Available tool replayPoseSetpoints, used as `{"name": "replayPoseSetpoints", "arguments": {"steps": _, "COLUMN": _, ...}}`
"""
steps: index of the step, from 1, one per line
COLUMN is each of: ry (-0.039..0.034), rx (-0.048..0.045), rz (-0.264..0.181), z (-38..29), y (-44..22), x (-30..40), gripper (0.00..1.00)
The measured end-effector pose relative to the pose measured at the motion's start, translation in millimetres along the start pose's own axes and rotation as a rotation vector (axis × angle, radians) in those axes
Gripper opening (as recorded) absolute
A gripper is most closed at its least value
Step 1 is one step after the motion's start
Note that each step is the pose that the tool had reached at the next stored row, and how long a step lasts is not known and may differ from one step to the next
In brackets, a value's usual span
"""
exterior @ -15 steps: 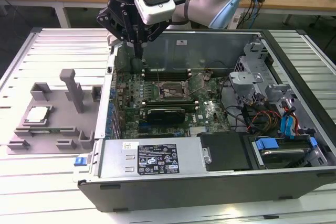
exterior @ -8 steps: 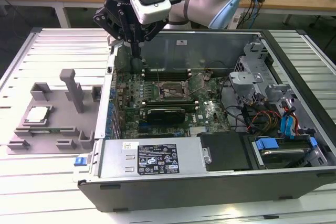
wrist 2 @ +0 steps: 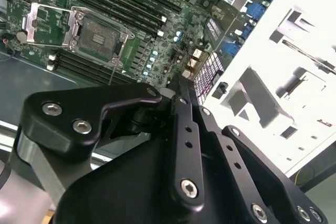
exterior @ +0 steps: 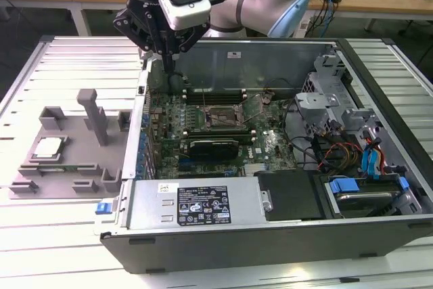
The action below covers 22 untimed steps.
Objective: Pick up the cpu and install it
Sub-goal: 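Reach for the cpu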
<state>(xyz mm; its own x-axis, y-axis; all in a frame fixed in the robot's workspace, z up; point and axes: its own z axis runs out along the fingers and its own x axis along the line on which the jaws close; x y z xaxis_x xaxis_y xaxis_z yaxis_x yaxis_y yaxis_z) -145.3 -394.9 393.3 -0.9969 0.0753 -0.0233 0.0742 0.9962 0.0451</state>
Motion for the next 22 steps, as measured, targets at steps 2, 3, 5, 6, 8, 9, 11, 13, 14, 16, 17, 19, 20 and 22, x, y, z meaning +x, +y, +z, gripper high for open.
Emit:
{"name": "replayPoseSetpoints", "arguments": {"steps": 2, "ry": 0.0000, "rx": 0.0000, "rz": 0.000, "z": 0.0, "y": 0.2, "x": 2.0, "gripper": 0.11}}
{"name": "replayPoseSetpoints", "arguments": {"steps": 3, "ry": 0.0000, "rx": 0.0000, "rz": 0.000, "z": 0.0, "y": 0.2, "x": 3.1, "gripper": 0.11}}
{"name": "replayPoseSetpoints", "arguments": {"steps": 5, "ry": 0.0000, "rx": 0.0001, "rz": 0.000, "z": -0.1, "y": 0.4, "x": 5.5, "gripper": 0.11}}
{"name": "replayPoseSetpoints", "arguments": {"steps": 6, "ry": 0.0000, "rx": 0.0000, "rz": 0.000, "z": -0.1, "y": 0.5, "x": 6.8, "gripper": 0.11}}
{"name": "replayPoseSetpoints", "arguments": {"steps": 8, "ry": 0.0000, "rx": 0.0000, "rz": 0.000, "z": -0.2, "y": 0.6, "x": 9.2, "gripper": 0.11}}
{"name": "replayPoseSetpoints", "arguments": {"steps": 9, "ry": 0.0000, "rx": 0.0000, "rz": 0.000, "z": -0.2, "y": 0.7, "x": 10.4, "gripper": 0.11}}
{"name": "replayPoseSetpoints", "arguments": {"steps": 11, "ry": 0.0000, "rx": 0.0000, "rz": 0.000, "z": -0.1, "y": 0.6, "x": 13.9, "gripper": 0.11}}
{"name": "replayPoseSetpoints", "arguments": {"steps": 13, "ry": 0.0000, "rx": 0.0000, "rz": 0.000, "z": 0.0, "y": 0.6, "x": 16.3, "gripper": 0.11}}
{"name": "replayPoseSetpoints", "arguments": {"steps": 14, "ry": 0.0000, "rx": 0.0000, "rz": 0.000, "z": 0.0, "y": 0.6, "x": 17.3, "gripper": 0.11}}
{"name": "replayPoseSetpoints", "arguments": {"steps": 16, "ry": 0.0000, "rx": 0.0000, "rz": 0.000, "z": 0.2, "y": 0.5, "x": 19.6, "gripper": 0.11}}
{"name": "replayPoseSetpoints", "arguments": {"steps": 17, "ry": 0.0000, "rx": 0.0000, "rz": 0.000, "z": 0.3, "y": 0.4, "x": 21.7, "gripper": 0.11}}
{"name": "replayPoseSetpoints", "arguments": {"steps": 19, "ry": 0.0000, "rx": 0.0000, "rz": 0.000, "z": 0.5, "y": 0.2, "x": 24.0, "gripper": 0.11}}
{"name": "replayPoseSetpoints", "arguments": {"steps": 20, "ry": 0.0000, "rx": 0.0000, "rz": 0.000, "z": 0.5, "y": 0.2, "x": 25.1, "gripper": 0.11}}
{"name": "replayPoseSetpoints", "arguments": {"steps": 22, "ry": 0.0000, "rx": 0.0000, "rz": 0.000, "z": 0.7, "y": 0.1, "x": 27.9, "gripper": 0.11}}
